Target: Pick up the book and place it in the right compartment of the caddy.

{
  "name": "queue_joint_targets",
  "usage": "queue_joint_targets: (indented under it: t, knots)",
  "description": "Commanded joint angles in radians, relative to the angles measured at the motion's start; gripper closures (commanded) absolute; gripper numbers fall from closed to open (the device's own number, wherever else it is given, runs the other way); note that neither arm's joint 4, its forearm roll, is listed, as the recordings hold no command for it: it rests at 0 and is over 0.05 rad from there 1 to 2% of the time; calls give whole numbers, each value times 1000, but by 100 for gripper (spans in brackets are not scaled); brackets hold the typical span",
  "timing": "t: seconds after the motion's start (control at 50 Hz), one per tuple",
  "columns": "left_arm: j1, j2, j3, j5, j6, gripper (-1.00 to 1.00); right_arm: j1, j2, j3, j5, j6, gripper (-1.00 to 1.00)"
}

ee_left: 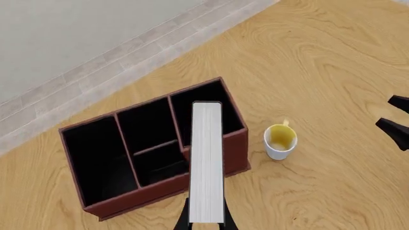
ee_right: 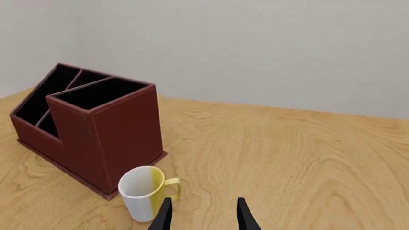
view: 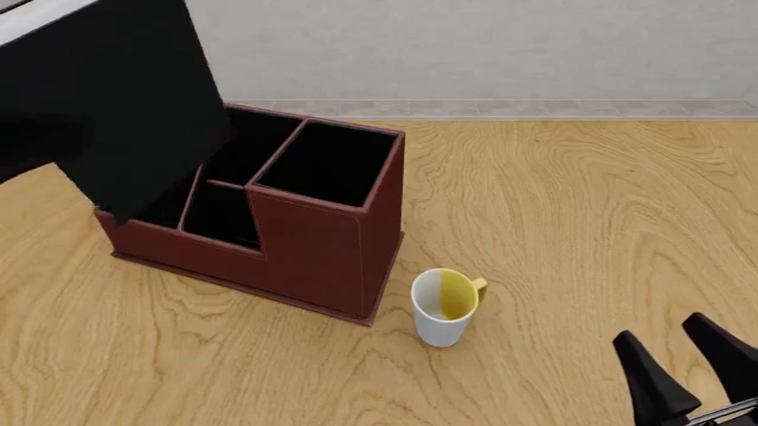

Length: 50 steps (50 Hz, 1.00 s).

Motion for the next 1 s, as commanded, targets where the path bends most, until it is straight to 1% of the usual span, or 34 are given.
queue_joint_targets:
  t: [0.02, 0.06, 0.14, 0.24, 0.28, 0.36, 0.46, 0.72, 0.88, 1.0]
  knots:
    - [-9, 136, -82, -58, 48, 100, 57, 0, -12, 14, -3, -100]
    - [-12, 163, -104, -66, 40, 100, 71, 0, -23, 24, -6, -100]
    - [-12, 195, -114, -82, 47, 100, 99, 0, -48, 41, -11, -100]
    - [-23, 240, -125, -106, 63, 100, 169, 0, -99, 84, -27, -100]
    - [-29, 248, -131, -108, 56, 100, 176, 0, -107, 90, -26, -100]
    - [-36, 281, -147, -125, 66, 100, 207, 0, -140, 116, -37, -100]
    - [-52, 320, -172, -133, 77, 100, 236, 0, -147, 121, -47, -100]
    - [-60, 430, -245, -147, 100, 100, 264, 0, -126, 111, -58, -100]
    - [-47, 505, -290, -161, 129, 100, 257, 0, -115, 105, -53, -100]
    - [-39, 560, -320, -181, 132, 100, 250, 0, -110, 102, -50, -100]
